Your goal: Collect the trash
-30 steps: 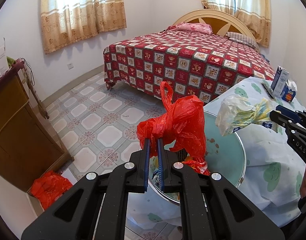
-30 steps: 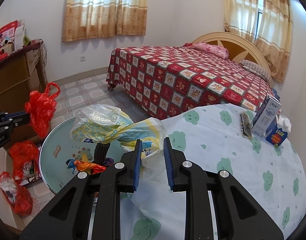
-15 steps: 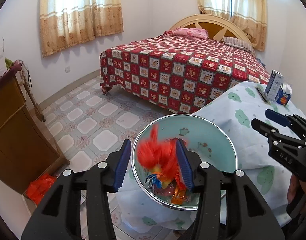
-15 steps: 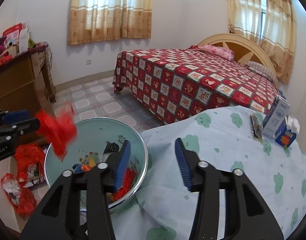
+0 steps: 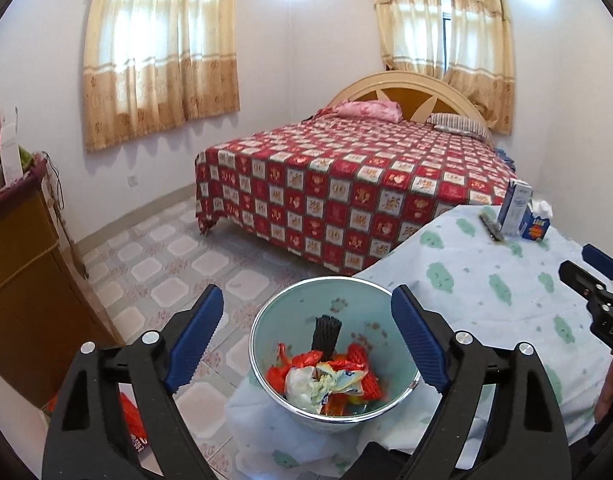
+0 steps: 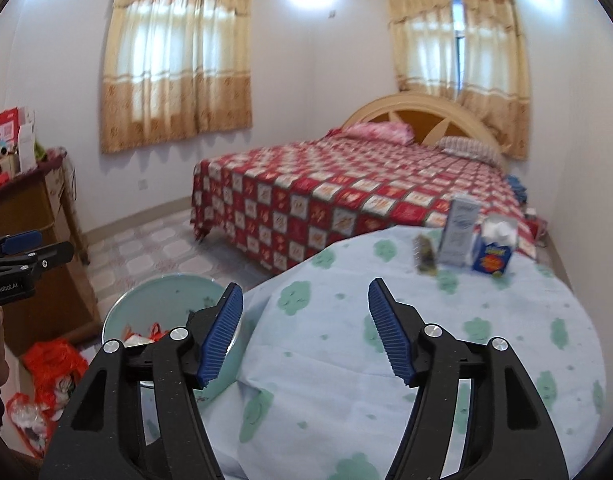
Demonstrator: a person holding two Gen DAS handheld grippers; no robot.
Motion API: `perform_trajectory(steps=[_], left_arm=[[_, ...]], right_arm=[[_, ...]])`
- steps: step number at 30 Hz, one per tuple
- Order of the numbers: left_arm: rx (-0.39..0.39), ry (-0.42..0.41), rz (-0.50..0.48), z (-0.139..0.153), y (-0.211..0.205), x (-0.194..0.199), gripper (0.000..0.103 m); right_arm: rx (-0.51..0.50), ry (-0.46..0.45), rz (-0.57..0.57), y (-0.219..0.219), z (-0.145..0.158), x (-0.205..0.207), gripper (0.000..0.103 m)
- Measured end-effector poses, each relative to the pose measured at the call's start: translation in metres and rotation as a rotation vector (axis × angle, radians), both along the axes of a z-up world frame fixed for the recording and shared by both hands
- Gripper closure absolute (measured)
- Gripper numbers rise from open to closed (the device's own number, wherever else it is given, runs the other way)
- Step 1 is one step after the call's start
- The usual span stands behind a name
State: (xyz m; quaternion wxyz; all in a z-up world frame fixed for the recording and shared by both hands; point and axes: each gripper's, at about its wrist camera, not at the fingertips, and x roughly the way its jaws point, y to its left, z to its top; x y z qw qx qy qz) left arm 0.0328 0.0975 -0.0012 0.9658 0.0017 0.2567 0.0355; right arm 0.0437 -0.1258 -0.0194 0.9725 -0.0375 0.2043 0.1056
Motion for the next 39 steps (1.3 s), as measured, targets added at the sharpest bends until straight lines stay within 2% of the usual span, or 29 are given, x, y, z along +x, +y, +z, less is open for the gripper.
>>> perform_trajectory(steps=[8, 20, 39], left_arm=[[0.012, -0.024, -0.016, 0.007, -0.009, -0.011, 0.013], [0.021, -0.014, -0.018, 0.003, -0.010, -0.011, 0.013], [0.024, -0.013, -0.018, 0.001, -0.010, -0.010, 0.012]], right_arm=[[0.008, -0.043, -0.025, -0.017, 0.013, -0.016, 0.034], [0.026, -0.045, -0.036, -0.023, 0.018, -0.024, 0.030], [0.023, -0.056, -0.038, -0.020, 0.021, -0.024, 0.030]])
